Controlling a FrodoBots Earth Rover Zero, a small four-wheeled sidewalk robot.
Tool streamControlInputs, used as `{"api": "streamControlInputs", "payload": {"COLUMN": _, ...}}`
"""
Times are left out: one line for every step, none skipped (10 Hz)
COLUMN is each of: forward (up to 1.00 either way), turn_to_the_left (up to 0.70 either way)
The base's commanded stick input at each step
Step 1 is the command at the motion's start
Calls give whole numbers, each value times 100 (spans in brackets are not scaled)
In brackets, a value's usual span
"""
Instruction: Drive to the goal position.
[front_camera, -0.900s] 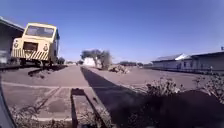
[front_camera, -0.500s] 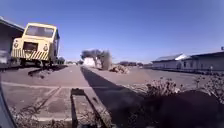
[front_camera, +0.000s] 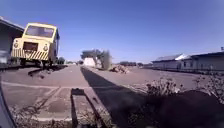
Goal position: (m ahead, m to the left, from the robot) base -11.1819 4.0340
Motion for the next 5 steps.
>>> {"api": "streamControlInputs", "payload": {"forward": 0, "turn_to_the_left": 45}}
{"api": "streamControlInputs", "payload": {"forward": 0, "turn_to_the_left": 45}}
{"api": "streamControlInputs", "payload": {"forward": 0, "turn_to_the_left": 45}}
{"api": "streamControlInputs", "payload": {"forward": 0, "turn_to_the_left": 45}}
{"api": "streamControlInputs", "payload": {"forward": 0, "turn_to_the_left": 45}}
